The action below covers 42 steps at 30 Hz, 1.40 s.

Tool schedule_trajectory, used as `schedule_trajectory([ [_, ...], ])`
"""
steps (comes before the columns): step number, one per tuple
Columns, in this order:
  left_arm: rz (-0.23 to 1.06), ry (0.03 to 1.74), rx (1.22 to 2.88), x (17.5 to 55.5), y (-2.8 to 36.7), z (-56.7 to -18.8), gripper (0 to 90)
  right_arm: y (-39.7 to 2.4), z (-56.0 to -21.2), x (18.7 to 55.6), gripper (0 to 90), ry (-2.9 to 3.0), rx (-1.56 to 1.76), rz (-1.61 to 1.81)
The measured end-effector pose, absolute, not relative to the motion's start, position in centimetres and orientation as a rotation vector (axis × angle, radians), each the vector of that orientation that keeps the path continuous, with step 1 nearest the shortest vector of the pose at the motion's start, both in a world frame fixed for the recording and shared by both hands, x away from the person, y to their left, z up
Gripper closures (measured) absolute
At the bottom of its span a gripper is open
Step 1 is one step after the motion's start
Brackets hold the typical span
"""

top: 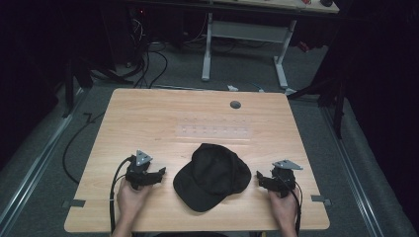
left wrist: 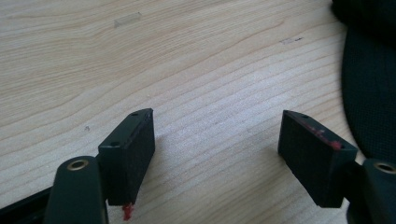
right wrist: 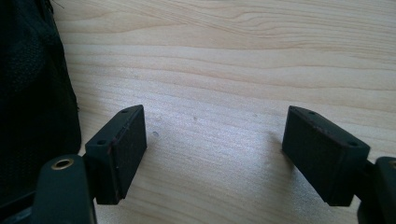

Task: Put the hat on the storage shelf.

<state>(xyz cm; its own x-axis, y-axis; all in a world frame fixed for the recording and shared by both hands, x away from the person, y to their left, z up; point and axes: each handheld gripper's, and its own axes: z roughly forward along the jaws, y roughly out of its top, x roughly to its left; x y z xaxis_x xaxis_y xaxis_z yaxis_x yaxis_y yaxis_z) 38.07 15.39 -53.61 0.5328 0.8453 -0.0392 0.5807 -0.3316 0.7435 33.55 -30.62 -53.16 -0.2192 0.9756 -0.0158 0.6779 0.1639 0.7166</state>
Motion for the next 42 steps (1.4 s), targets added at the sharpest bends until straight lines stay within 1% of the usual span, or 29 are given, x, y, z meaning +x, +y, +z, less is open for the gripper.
schedule_trajectory([
  [10, 0.463, 1.156, 2.040, 38.08, 15.47, -53.61, 27.6, -30.62, -53.16, 33.55, 22.0, 1.964, 1.563, 0.815],
  [16, 0.476, 1.154, 2.049, 38.04, 15.34, -53.62, 27.6, -30.53, -53.17, 33.56, 19.4, 1.979, 1.554, 0.811],
  [31, 0.482, 1.152, 2.054, 38.04, 15.29, -53.61, 27.6, -30.55, -53.16, 33.58, 19.6, 1.979, 1.556, 0.814],
  [33, 0.482, 1.154, 2.053, 38.02, 15.27, -53.62, 27.6, -30.58, -53.15, 33.58, 20.6, 1.978, 1.558, 0.818],
  [36, 0.480, 1.154, 2.052, 38.03, 15.28, -53.62, 27.5, -30.63, -53.11, 33.45, 25.9, 1.954, 1.572, 0.815],
  [37, 0.480, 1.154, 2.052, 38.03, 15.28, -53.62, 27.5, -30.63, -53.11, 33.45, 25.9, 1.954, 1.572, 0.815],
  [39, 0.480, 1.154, 2.052, 38.03, 15.29, -53.62, 27.5, -30.77, -52.98, 33.34, 29.8, 1.947, 1.585, 0.818],
  [42, 0.481, 1.154, 2.053, 38.02, 15.27, -53.61, 27.5, -31.07, -52.50, 32.80, 33.0, 1.936, 1.602, 0.863],
])
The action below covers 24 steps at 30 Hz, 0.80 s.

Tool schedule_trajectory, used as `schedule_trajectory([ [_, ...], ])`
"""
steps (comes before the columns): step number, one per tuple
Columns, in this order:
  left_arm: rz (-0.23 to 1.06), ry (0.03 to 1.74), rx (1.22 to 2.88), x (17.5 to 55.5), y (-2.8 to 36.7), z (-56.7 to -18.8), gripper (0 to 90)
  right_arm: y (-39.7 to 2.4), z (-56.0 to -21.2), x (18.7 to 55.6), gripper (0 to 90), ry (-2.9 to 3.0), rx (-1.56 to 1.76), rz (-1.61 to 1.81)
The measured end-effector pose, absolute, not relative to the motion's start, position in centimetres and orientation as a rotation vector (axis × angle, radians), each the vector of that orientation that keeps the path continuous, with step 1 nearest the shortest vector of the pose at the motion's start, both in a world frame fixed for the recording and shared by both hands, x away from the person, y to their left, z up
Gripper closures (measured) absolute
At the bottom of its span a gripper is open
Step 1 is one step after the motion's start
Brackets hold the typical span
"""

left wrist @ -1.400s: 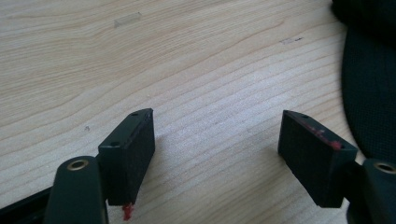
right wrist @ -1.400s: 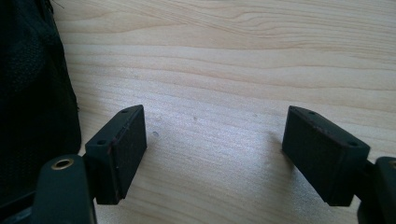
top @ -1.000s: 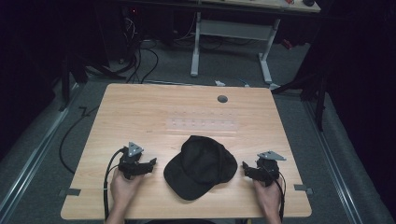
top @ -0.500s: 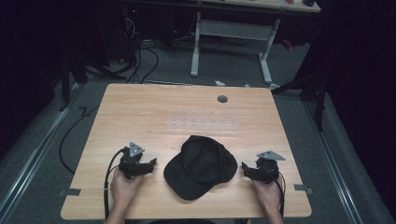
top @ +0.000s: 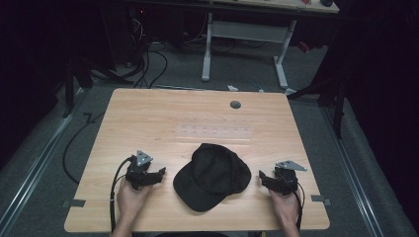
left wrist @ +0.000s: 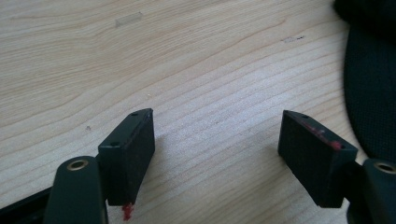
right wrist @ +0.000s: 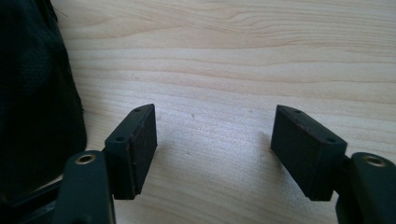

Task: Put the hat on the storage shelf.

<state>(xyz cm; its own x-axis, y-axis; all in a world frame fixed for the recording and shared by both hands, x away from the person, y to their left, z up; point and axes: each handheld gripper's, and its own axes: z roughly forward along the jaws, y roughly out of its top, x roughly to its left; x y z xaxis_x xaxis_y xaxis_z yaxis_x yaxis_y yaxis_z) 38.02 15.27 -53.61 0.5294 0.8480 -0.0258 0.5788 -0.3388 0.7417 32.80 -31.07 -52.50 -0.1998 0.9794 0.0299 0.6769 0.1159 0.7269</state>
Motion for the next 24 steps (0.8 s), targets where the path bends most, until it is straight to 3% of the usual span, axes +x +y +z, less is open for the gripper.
schedule_trajectory([
  [16, 0.476, 1.154, 2.049, 38.0, 15.3, -53.6, 27.5, -30.2, -49.9, 29.2, 39.1, 1.920, 1.536, 1.041],
  [24, 0.473, 1.155, 2.049, 38.0, 15.4, -53.6, 27.5, -28.6, -48.2, 27.8, 37.6, 1.946, 1.459, 1.145],
])
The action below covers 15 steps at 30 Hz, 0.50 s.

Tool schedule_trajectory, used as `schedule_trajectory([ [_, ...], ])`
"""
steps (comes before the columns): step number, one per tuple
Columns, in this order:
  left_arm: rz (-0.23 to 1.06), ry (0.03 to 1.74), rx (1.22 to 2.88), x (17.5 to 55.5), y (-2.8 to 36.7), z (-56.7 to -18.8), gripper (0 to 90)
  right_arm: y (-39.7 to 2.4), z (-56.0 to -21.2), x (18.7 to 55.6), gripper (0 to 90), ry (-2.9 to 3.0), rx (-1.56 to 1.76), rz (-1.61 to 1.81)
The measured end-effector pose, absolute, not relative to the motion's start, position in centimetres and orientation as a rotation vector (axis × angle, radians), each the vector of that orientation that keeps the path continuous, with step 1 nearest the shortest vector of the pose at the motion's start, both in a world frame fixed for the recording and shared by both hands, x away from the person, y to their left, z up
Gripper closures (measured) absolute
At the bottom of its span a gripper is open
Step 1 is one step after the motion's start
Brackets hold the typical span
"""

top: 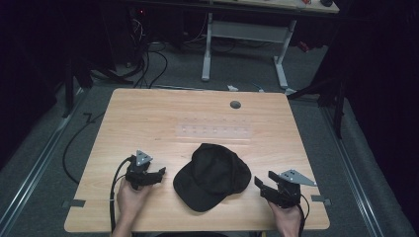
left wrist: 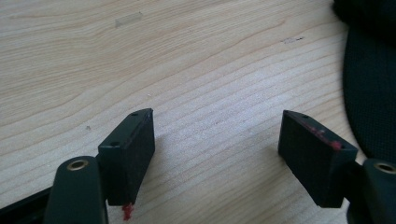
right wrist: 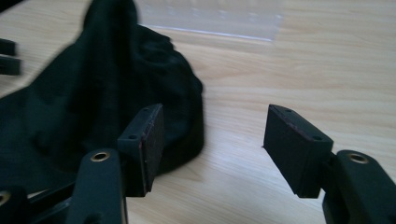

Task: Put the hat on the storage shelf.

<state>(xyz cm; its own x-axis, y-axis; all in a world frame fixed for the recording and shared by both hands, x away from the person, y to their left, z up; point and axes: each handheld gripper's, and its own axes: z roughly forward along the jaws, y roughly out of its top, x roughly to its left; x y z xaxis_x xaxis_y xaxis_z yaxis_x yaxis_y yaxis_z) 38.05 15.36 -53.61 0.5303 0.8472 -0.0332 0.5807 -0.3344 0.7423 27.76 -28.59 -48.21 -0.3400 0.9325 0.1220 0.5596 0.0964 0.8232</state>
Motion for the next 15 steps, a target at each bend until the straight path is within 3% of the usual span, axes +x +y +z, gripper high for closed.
schedule_trajectory([
  [15, 0.468, 1.156, 2.046, 38.1, 15.4, -53.6, 27.3, -24.5, -46.0, 29.9, 37.7, 2.077, 1.353, 1.188],
])
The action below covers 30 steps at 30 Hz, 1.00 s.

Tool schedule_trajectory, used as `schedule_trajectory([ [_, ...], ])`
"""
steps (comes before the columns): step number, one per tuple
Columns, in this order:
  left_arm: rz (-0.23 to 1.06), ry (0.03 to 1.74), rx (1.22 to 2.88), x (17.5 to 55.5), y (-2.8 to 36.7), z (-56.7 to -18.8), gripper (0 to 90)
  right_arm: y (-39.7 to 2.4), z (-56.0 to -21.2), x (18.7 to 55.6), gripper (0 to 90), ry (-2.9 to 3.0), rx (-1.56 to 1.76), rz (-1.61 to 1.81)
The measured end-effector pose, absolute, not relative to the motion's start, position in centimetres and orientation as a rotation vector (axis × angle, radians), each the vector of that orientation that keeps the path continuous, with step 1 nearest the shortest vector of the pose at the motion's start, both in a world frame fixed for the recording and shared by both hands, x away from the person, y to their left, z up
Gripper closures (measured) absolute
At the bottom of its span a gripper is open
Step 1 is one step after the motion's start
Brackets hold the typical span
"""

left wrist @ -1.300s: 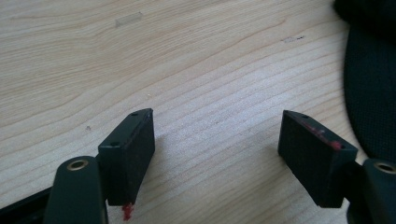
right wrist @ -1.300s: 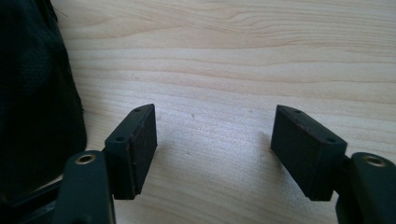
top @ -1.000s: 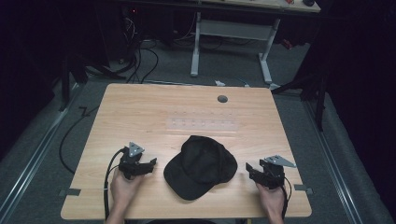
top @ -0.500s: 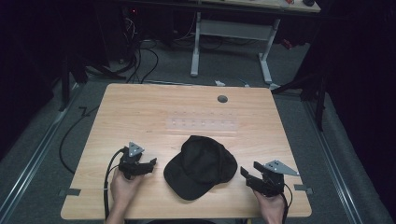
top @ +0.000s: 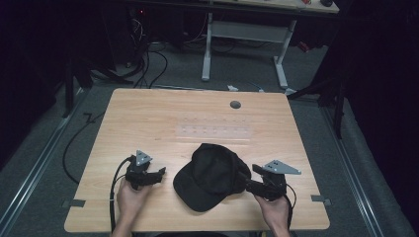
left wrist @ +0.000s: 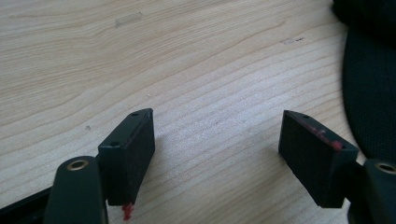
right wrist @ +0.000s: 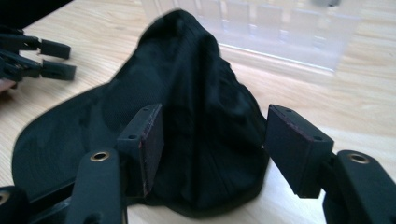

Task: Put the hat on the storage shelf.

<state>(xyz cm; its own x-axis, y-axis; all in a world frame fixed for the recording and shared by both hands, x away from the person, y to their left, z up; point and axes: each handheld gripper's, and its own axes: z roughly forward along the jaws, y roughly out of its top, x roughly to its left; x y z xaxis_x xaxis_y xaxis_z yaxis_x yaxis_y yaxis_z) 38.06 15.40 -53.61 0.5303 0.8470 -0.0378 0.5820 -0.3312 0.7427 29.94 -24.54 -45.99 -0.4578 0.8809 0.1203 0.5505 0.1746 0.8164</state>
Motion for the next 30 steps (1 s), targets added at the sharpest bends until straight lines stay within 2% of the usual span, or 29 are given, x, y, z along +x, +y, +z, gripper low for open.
schedule_trajectory([
  [18, 0.479, 1.152, 2.053, 38.0, 15.3, -53.6, 27.1, -21.9, -45.7, 34.3, 40.9, 2.119, 1.384, 1.153],
  [27, 0.480, 1.151, 2.054, 38.0, 15.3, -53.6, 27.2, -21.7, -46.3, 35.2, 46.4, 2.141, 1.422, 1.136],
  [28, 0.479, 1.151, 2.054, 38.0, 15.3, -53.6, 27.2, -21.6, -46.4, 35.3, 49.6, 2.151, 1.431, 1.131],
  [30, 0.478, 1.151, 2.053, 38.0, 15.3, -53.6, 27.2, -21.6, -46.5, 35.4, 50.7, 2.157, 1.425, 1.130],
])
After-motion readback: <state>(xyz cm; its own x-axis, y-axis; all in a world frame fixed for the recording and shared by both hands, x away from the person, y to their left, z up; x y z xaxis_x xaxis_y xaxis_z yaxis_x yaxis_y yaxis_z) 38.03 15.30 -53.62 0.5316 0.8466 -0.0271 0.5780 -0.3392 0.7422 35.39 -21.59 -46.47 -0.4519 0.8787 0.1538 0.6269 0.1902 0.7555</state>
